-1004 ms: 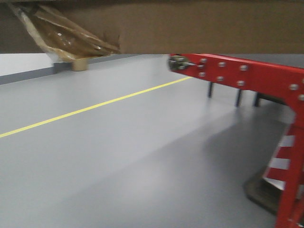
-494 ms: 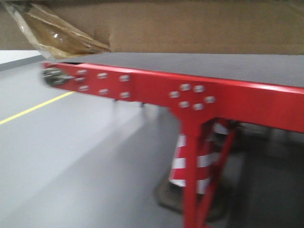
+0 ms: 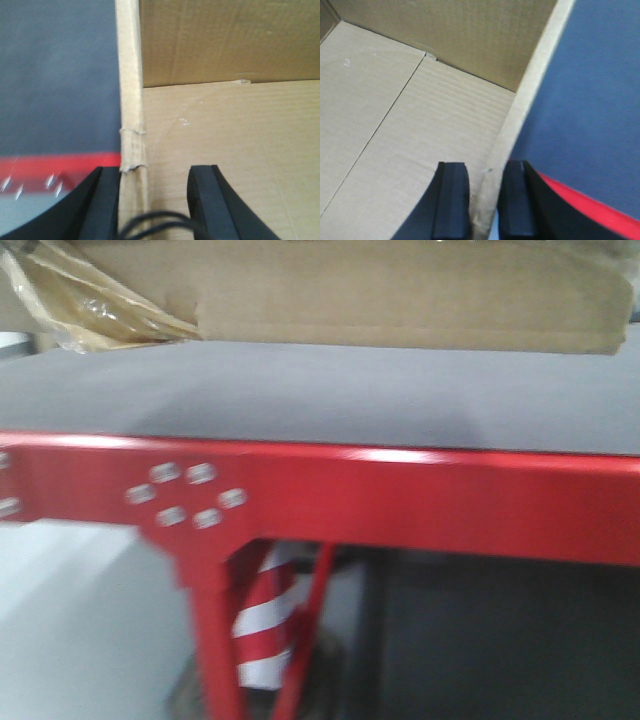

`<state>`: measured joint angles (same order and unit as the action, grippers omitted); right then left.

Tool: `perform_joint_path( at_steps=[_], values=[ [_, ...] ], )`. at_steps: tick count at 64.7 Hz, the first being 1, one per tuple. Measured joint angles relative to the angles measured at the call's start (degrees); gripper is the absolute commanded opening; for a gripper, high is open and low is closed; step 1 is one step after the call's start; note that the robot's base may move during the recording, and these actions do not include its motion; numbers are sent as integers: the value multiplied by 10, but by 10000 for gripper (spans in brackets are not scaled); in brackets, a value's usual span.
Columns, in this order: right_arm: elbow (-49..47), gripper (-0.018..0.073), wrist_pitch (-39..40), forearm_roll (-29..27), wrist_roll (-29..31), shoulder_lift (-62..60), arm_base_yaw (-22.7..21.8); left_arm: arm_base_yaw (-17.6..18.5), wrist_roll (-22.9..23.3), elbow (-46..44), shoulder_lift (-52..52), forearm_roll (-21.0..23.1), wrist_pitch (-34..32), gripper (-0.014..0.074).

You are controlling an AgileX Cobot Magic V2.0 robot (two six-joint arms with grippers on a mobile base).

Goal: Grab carton from right shelf to conveyor
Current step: 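Carry the carton over the red conveyor's grey belt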

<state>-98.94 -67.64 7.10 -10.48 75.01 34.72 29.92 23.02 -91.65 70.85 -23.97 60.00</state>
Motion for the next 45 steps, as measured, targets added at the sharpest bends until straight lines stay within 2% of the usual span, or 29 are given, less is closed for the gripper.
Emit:
perform_joint_path(
  at_steps=[11, 45],
  values=[
    [0, -69, 0, -2, 0, 1, 0, 2, 0, 0, 0, -17, -4, -16],
    [0, -69, 0, -6, 0, 3, 1, 2, 0, 0, 0, -23, -4, -16]
  ],
)
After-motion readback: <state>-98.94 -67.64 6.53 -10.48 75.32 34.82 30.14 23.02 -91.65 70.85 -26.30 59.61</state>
